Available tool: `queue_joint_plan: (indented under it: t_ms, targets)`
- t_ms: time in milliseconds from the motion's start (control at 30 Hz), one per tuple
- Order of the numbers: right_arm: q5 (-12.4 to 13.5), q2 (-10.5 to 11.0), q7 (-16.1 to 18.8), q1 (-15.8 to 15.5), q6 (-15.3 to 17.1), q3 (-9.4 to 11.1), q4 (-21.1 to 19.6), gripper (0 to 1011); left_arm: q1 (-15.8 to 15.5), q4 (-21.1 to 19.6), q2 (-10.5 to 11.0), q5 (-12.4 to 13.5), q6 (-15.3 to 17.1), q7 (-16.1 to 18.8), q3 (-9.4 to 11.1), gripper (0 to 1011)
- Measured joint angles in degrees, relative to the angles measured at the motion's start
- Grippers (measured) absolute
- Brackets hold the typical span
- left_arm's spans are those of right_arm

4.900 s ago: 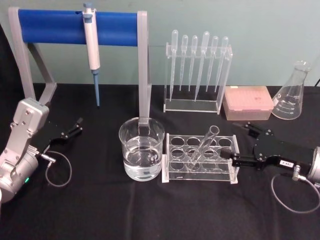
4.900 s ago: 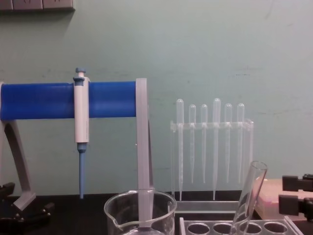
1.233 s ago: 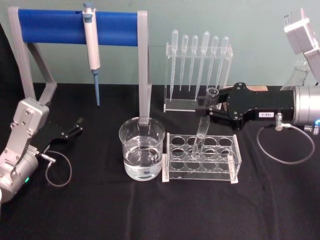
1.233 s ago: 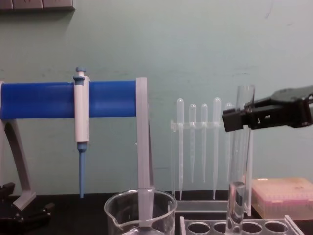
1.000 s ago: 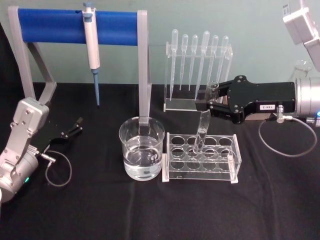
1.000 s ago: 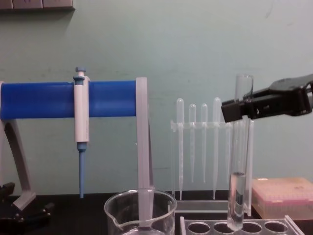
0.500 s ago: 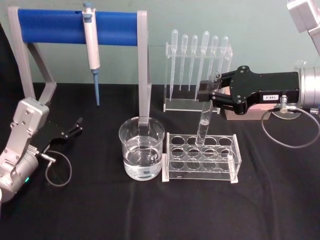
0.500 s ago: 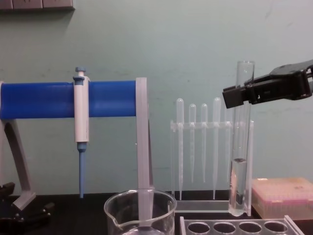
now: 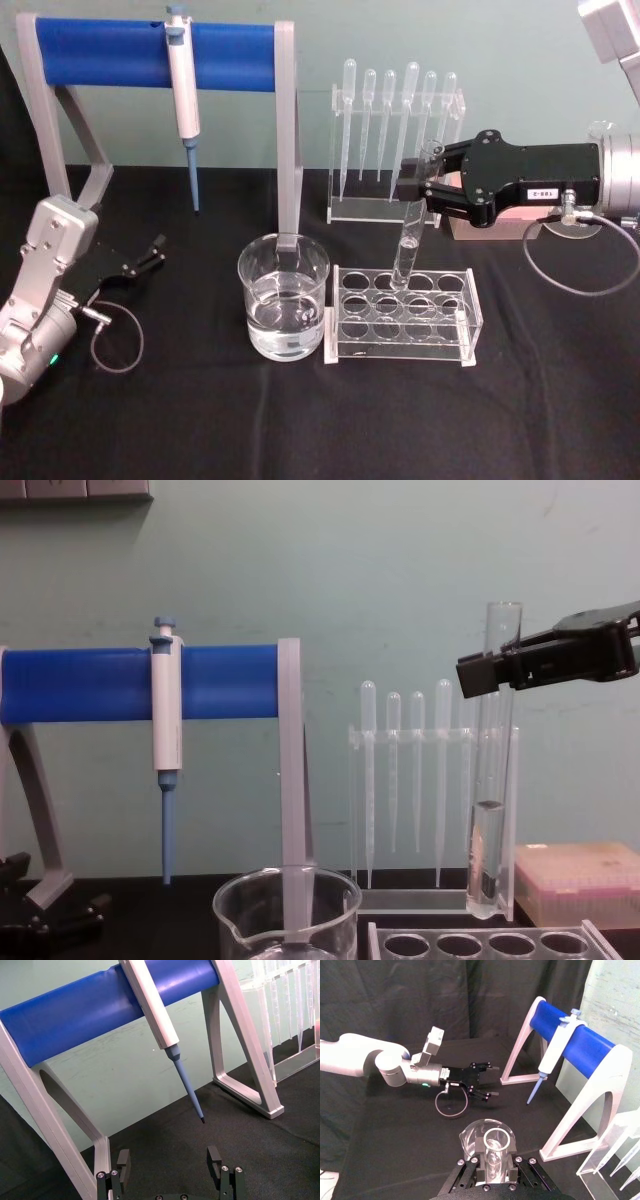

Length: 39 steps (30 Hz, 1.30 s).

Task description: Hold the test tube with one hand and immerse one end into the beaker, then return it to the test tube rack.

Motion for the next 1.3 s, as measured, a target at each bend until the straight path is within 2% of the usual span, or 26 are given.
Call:
queue_joint_plan:
  t_ms: [1300]
  targets:
    - [-0.2,-0.1,0.0,-0.1,0.1,0.1,0.0,241,0.0,0.0,0.0,0.0,0.0,0.0,0.0,1000]
